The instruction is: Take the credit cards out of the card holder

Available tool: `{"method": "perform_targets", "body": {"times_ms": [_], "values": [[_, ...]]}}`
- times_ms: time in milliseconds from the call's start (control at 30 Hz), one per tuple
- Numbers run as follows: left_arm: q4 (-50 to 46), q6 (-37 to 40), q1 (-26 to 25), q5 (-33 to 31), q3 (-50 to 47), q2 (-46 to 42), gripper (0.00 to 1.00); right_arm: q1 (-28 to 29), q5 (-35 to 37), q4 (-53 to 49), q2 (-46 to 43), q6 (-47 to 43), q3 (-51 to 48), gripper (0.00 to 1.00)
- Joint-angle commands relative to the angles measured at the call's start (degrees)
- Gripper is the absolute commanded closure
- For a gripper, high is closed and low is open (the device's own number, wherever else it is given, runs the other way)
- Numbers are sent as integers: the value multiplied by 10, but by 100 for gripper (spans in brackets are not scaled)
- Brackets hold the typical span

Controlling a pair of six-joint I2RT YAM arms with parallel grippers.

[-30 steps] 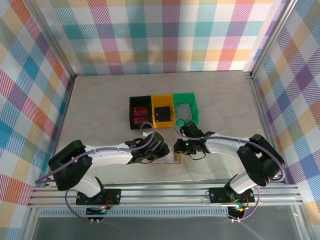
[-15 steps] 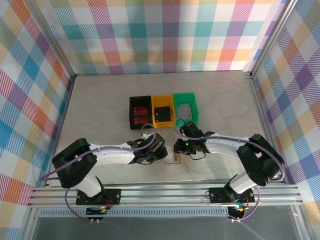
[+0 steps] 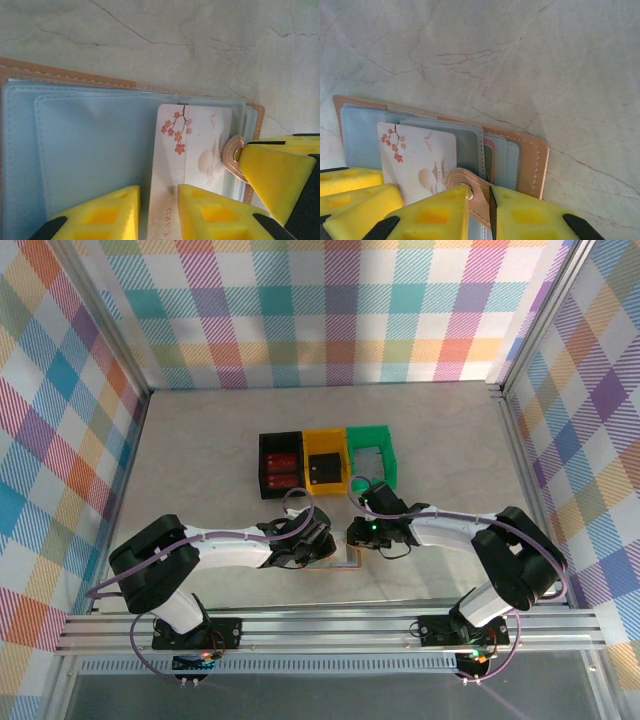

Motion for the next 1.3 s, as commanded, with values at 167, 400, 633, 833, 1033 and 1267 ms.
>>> {"method": "perform_targets", "body": {"times_ms": [167, 400, 633, 833, 1033, 1267], "values": [[40, -13, -4, -1, -23, -7, 82, 7, 11, -30, 42, 9, -38, 82], [62, -21, -4, -11, -40, -27, 85, 7, -2, -12, 52, 16, -43, 82], [65, -19, -4, -20, -48, -47, 92, 7, 1, -13, 47, 17, -48, 82], [57, -15, -4, -25, -52, -59, 100, 7, 5, -16, 45, 17, -49, 82], [40, -8, -4, -37, -59, -80, 100, 7, 14, -26, 42, 14, -46, 82], [10, 20, -4, -50, -70, -124, 100, 6, 24, -37, 39, 11, -45, 83]]}}
